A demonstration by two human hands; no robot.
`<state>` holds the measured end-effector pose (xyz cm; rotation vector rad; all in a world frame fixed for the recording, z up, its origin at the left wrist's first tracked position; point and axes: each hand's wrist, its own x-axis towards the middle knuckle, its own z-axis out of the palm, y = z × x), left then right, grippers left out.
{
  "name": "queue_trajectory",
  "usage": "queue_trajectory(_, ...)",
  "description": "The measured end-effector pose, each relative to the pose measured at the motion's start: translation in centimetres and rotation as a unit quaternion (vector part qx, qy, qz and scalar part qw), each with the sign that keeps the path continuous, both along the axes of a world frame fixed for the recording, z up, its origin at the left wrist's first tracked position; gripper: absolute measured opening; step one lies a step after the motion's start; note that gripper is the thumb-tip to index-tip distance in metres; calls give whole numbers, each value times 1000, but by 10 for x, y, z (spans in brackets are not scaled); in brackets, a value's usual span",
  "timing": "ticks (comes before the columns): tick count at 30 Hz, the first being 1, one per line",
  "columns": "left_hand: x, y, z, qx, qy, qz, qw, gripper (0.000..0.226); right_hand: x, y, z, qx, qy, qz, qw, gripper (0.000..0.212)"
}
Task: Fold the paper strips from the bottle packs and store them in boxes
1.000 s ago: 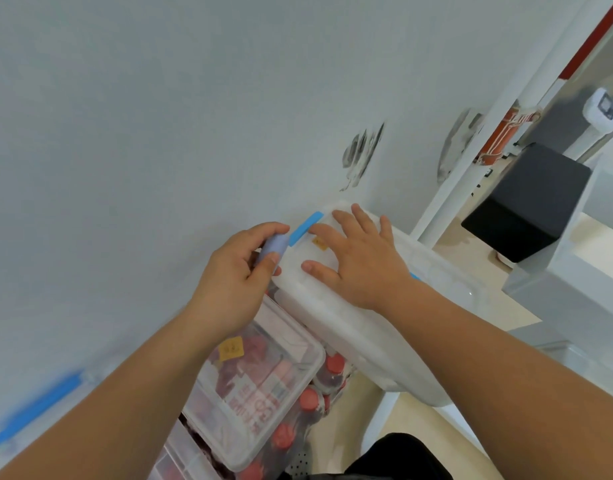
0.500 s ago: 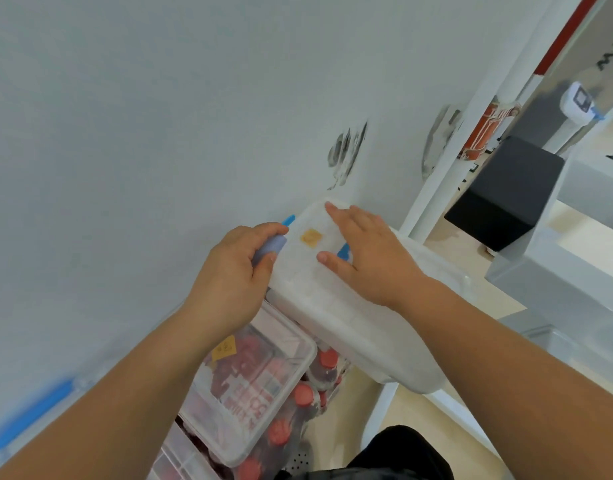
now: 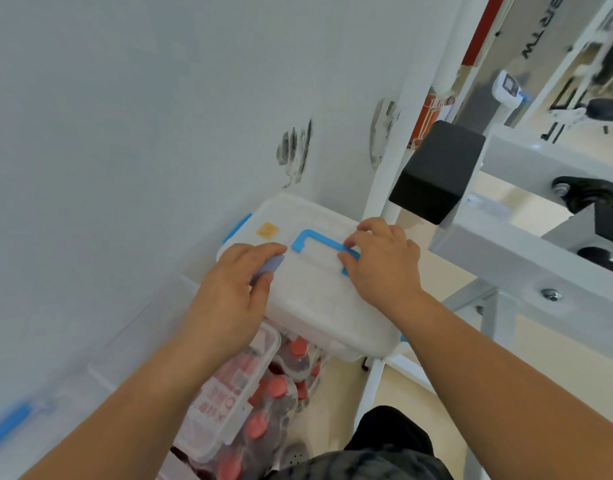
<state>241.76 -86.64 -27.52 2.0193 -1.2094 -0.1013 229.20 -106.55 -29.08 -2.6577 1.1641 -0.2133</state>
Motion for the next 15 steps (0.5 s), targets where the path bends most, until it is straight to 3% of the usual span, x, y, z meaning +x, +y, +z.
queue_trajectory(9,-5,4,-9,18,-18,25,999,39,11,-2,-2,37,31,-1,999,27)
queue_trajectory(15,-2,5,-9,30,-29,32,999,38,-9,5,9,87,9,96,992,31)
